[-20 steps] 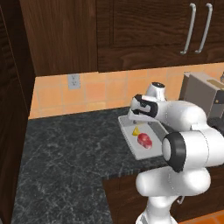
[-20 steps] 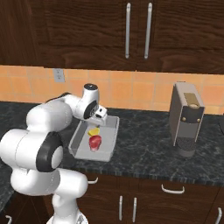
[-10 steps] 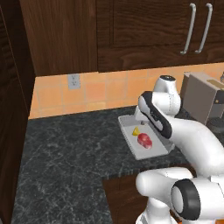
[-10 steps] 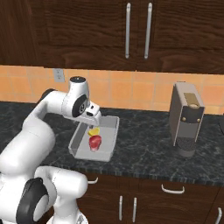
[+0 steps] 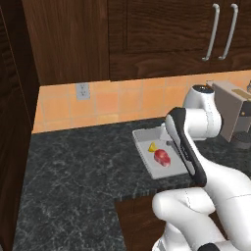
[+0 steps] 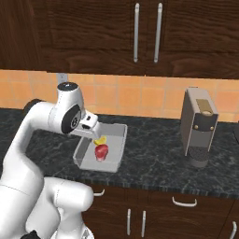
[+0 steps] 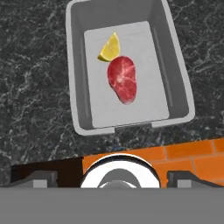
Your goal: Place one lemon wedge and one steak in each tupperware on the nearby counter, to pack two identical lunches.
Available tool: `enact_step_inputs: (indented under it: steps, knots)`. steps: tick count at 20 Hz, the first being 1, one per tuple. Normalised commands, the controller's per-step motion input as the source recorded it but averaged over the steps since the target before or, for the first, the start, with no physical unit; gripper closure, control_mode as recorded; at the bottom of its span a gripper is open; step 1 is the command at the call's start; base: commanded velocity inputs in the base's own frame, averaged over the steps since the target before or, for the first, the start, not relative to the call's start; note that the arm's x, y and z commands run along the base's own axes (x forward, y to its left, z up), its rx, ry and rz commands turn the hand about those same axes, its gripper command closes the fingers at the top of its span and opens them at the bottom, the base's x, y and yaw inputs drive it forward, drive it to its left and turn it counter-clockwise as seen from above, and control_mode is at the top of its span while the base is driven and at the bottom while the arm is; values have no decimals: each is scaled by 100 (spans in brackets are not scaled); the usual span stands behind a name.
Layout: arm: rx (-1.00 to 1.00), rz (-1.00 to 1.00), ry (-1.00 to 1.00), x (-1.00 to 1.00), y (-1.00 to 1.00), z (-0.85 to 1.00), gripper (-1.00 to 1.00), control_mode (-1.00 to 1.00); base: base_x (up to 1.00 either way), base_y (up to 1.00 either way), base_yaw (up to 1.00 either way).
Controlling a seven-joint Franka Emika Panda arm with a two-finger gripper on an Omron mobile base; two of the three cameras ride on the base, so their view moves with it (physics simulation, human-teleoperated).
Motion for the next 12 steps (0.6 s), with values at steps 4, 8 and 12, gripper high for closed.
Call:
enact_step_inputs:
  steps: [4,8,12]
  knots:
    - [0,0,-12,-44,0,40,-100,-100,0,0,0]
    - [0,0,-16,-47,0,43,-100,-100,0,0,0]
    - [0,0,-6,-29,0,16,-100,100,-42,-6,0]
